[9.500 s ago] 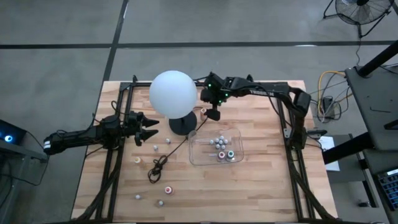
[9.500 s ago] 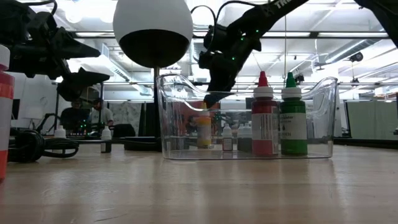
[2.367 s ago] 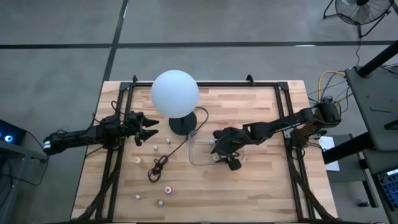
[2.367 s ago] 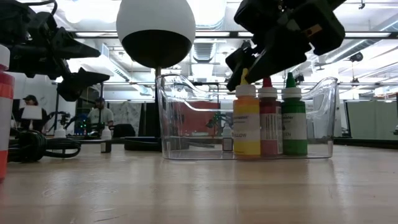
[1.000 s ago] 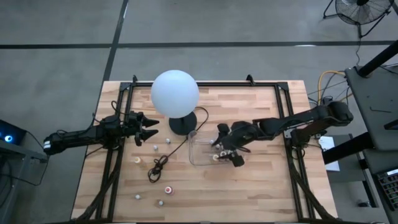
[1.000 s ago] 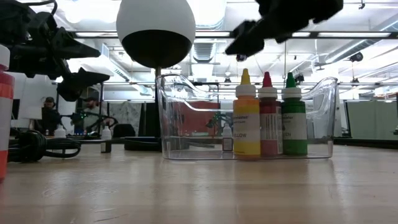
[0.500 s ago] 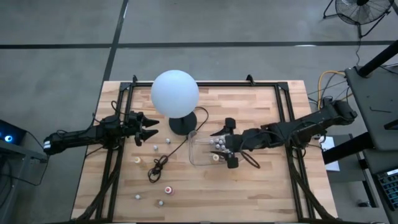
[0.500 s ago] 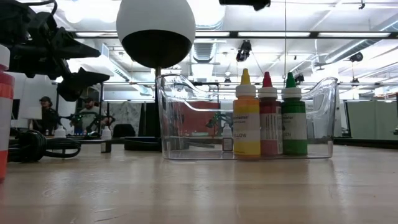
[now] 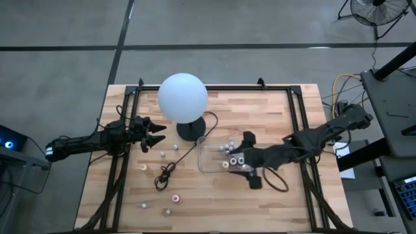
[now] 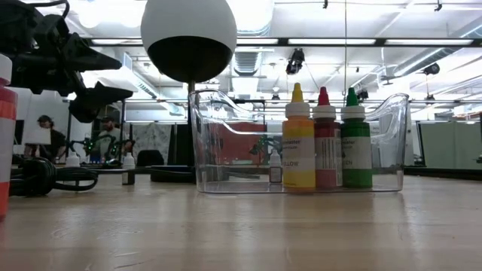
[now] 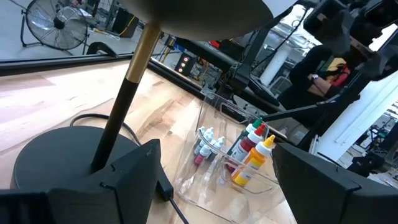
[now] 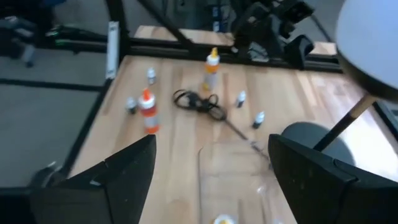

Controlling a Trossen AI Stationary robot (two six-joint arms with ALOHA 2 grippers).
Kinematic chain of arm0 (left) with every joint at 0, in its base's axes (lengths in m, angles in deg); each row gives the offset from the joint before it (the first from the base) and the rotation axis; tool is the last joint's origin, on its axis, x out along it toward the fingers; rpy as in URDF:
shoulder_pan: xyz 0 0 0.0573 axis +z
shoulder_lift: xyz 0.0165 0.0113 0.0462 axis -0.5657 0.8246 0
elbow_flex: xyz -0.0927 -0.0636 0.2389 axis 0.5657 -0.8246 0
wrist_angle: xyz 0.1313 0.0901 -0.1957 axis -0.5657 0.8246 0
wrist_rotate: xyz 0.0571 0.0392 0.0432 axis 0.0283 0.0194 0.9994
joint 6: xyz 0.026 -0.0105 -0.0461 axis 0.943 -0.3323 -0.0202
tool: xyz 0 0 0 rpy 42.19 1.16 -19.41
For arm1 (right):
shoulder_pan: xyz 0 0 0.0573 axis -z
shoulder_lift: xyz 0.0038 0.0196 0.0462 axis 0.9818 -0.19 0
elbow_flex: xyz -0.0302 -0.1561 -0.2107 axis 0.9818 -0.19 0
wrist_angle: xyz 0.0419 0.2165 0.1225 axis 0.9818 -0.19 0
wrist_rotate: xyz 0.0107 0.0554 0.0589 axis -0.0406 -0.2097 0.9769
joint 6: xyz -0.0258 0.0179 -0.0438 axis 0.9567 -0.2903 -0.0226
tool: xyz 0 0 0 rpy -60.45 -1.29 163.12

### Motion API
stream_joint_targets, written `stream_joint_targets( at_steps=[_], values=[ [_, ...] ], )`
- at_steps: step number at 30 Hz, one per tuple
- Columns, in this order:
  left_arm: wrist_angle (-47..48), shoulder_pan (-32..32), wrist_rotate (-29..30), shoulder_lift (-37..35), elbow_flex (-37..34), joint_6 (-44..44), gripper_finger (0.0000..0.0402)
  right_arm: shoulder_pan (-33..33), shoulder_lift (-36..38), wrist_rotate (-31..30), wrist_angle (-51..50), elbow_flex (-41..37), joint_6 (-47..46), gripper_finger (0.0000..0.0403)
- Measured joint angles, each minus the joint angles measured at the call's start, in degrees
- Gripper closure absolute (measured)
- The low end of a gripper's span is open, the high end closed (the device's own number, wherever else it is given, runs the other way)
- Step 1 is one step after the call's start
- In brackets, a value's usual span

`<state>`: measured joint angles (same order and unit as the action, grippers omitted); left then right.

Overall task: Pick & Place food coloring
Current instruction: Put the small blue food coloring bottle into the transparent bin

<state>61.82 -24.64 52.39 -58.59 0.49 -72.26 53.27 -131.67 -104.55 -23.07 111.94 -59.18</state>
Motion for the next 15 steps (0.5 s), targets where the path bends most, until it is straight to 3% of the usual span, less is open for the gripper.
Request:
stream_joint_targets(
  at_steps=[7, 15],
  values=[
    [0.0, 0.0, 0.0, 0.0, 0.0, 0.0, 0.0122, -0.4, 8.2, -0.2, -9.1, -3.2, -7.9, 0.0107],
    [0.0, 0.0, 0.0, 0.0, 0.0, 0.0, 0.0122, 1.0, 21.0, -5.1, -1.5, -17.7, -6.6, 0.0107]
  ],
)
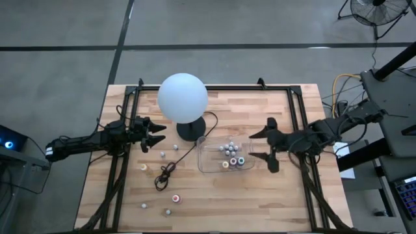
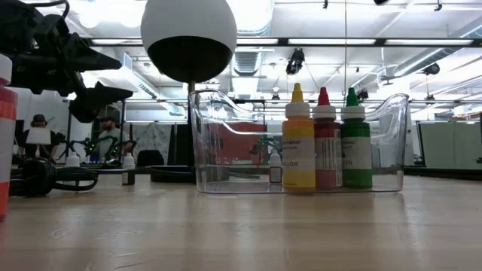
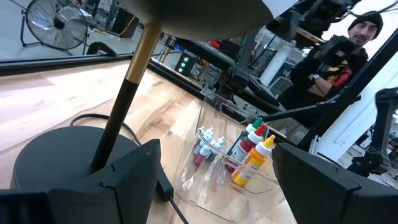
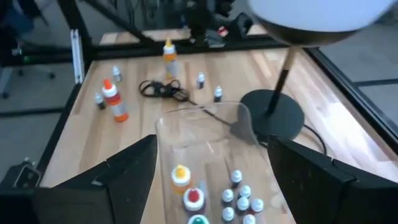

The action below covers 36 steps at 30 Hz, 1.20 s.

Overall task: Pick & Place food coloring
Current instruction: Put the small blue food coloring bottle into the transparent bin

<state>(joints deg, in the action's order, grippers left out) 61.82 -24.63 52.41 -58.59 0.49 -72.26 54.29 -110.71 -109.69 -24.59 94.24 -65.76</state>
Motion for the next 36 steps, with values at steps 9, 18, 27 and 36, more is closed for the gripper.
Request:
stream_joint_targets(
  at_steps=[9, 18, 27, 36],
  values=[
    [0.0, 0.0, 0.0, 0.0, 0.0, 0.0, 0.0122, 0.7, 12.2, 0.1, 4.5, -16.1, 0.3, 0.0099],
    [0.0, 0.0, 0.0, 0.0, 0.0, 0.0, 0.0122, 0.8, 22.6, -8.5, 15.3, -32.3, -8.5, 0.0108],
    [0.0, 0.0, 0.0, 0.0, 0.0, 0.0, 0.0122, 0.8, 34.1, -8.9, 20.9, -45.1, -14.7, 0.0106],
    [0.0, 0.0, 0.0, 0.0, 0.0, 0.0, 0.0122, 0.8, 43.4, -10.5, 21.1, -51.3, -12.1, 0.0097]
  ],
)
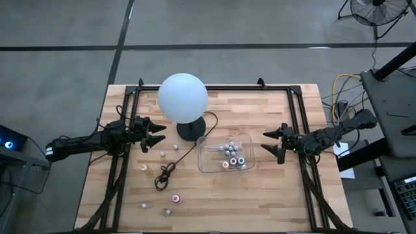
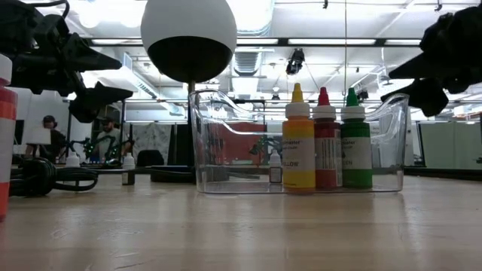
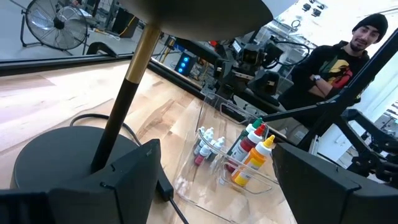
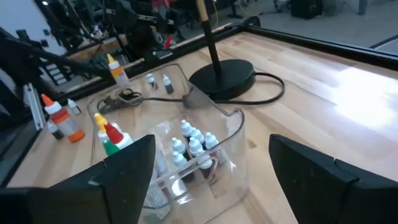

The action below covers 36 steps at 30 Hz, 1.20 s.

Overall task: Pick & Place food coloring
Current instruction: Put the small blue food coloring bottle into the transparent bin

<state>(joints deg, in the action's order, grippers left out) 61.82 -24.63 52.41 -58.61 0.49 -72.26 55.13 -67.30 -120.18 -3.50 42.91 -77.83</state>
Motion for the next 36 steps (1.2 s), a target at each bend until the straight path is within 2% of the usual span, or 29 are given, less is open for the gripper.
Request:
stream_joint_targets(
  at_steps=[8, 14, 17, 21, 27, 36],
  values=[
    [0.0, 0.0, 0.0, 0.0, 0.0, 0.0, 0.0122, -0.1, 5.0, 0.0, 1.6, -2.0, 0.2, 0.0102],
    [0.0, 0.0, 0.0, 0.0, 0.0, 0.0, 0.0122, -0.1, 8.6, 0.1, 6.4, -3.4, 13.2, 0.0102],
    [0.0, 0.0, 0.0, 0.0, 0.0, 0.0, 0.0122, -0.1, 10.2, 0.0, 10.1, -4.6, 14.5, 0.0101],
    [0.0, 0.0, 0.0, 0.0, 0.0, 0.0, 0.0122, 0.0, 10.4, 0.0, 10.5, -4.7, 13.0, 0.0105],
    [0.0, 0.0, 0.0, 0.0, 0.0, 0.0, 0.0122, 0.0, 9.4, 0.1, 10.4, -4.7, 17.7, 0.0102],
    [0.0, 0.0, 0.0, 0.0, 0.0, 0.0, 0.0122, 0.0, 8.5, 0.0, 10.3, -4.7, 16.8, 0.0099]
  ],
)
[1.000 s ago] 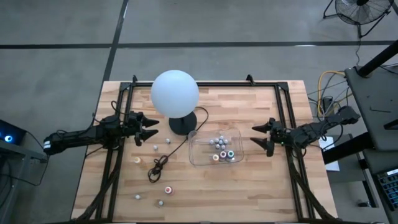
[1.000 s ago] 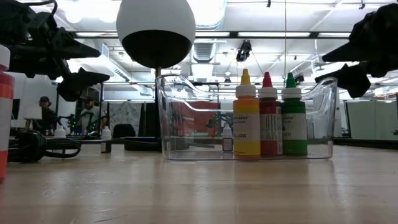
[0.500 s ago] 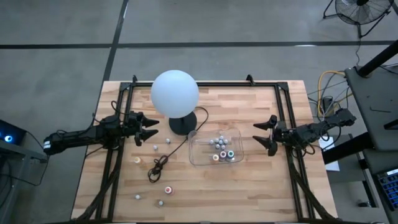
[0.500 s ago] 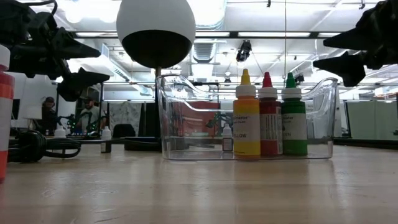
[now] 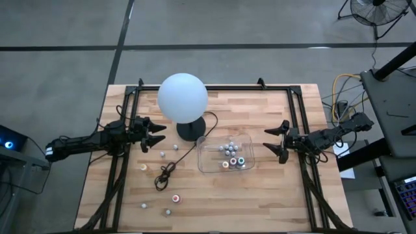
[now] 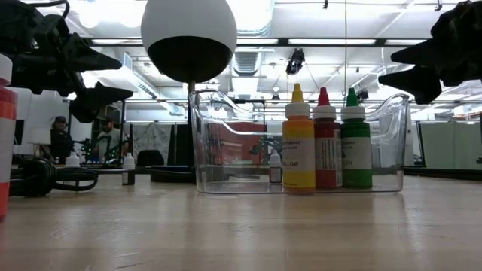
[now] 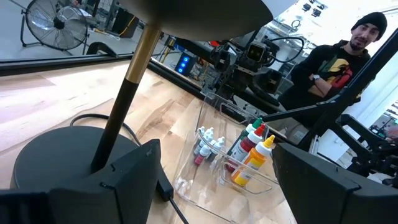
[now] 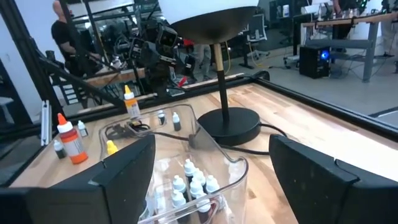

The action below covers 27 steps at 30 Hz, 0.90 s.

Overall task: Pick & Place food coloring
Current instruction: Put the small blue food coloring bottle into the transparent bin

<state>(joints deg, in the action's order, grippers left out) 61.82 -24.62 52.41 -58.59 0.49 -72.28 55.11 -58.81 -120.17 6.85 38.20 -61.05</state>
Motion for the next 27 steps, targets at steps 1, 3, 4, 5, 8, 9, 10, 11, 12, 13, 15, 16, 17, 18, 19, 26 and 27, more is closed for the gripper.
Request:
stream_joint_targets(
  at_steps=[1, 3, 4, 5, 8, 9, 10, 11, 12, 13, 15, 16, 17, 18, 19, 26, 27],
  values=[
    [0.0, 0.0, 0.0, 0.0, 0.0, 0.0, 0.0122, 0.0, 0.0, 0.0, 0.0, 0.0, 0.7, 0.0101],
    [0.0, 0.0, 0.0, 0.0, 0.0, 0.0, 0.0122, 0.0, 0.0, -0.1, 0.0, 0.0, 1.7, 0.0103],
    [0.0, 0.0, 0.0, 0.0, 0.0, 0.0, 0.0122, 0.0, 0.0, -0.2, 0.0, 0.0, 1.8, 0.0105],
    [0.0, 0.0, 0.0, 0.0, 0.0, 0.0, 0.0122, 0.0, 0.0, -0.2, 0.0, 0.0, 1.8, 0.0106],
    [0.0, 0.0, 0.0, 0.0, 0.0, 0.0, 0.0122, 0.0, 0.0, -0.2, 0.0, 0.0, 1.9, 0.0105],
    [0.0, 0.0, 0.0, 0.0, 0.0, 0.0, 0.0122, 0.0, 0.0, -0.2, 0.0, 0.0, 1.9, 0.0104],
    [0.0, 0.0, 0.0, 0.0, 0.0, 0.0, 0.0122, 0.0, 0.0, -0.2, 0.0, 0.0, 1.9, 0.0103],
    [0.0, 0.0, 0.0, 0.0, 0.0, 0.0, 0.0122, 0.0, 0.0, -0.2, 0.0, 0.0, 1.9, 0.0101],
    [0.0, 0.0, 0.0, 0.0, 0.0, 0.0, 0.0122, 0.0, 0.0, -0.2, 0.0, 0.0, 1.9, 0.01],
    [0.0, 0.0, 0.0, 0.0, 0.0, 0.0, 0.0122, 0.0, 0.0, -0.2, 0.0, 0.0, 1.9, 0.0099],
    [0.0, 0.0, 0.0, 0.0, 0.0, 0.0, 0.0122, 0.0, 0.0, -0.2, 0.0, 0.0, 1.9, 0.0097],
    [0.0, 0.0, 0.0, 0.0, 0.0, 0.0, 0.0122, 0.0, 0.0, -0.2, 0.0, 0.0, 1.9, 0.0096],
    [0.0, 0.0, 0.0, 0.0, 0.0, 0.0, 0.0122, 0.0, 0.0, -0.2, 0.0, 0.0, 1.9, 0.0096],
    [0.0, 0.0, 0.0, 0.0, 0.0, 0.0, 0.0122, 0.0, 0.0, -0.2, 0.0, 0.0, 2.0, 0.0097],
    [0.0, 0.0, 0.0, 0.0, 0.0, 0.0, 0.0122, 0.0, 0.0, -0.2, 0.0, 0.0, 1.9, 0.0098],
    [0.0, 0.0, 0.0, 0.0, 0.0, 0.0, 0.0122, 0.0, 0.0, -0.2, 0.0, 0.0, 1.9, 0.0108],
    [0.0, 0.0, 0.0, 0.0, 0.0, 0.0, 0.0122, 0.0, 0.0, -0.2, 0.0, 0.0, 2.0, 0.0108]
  ],
)
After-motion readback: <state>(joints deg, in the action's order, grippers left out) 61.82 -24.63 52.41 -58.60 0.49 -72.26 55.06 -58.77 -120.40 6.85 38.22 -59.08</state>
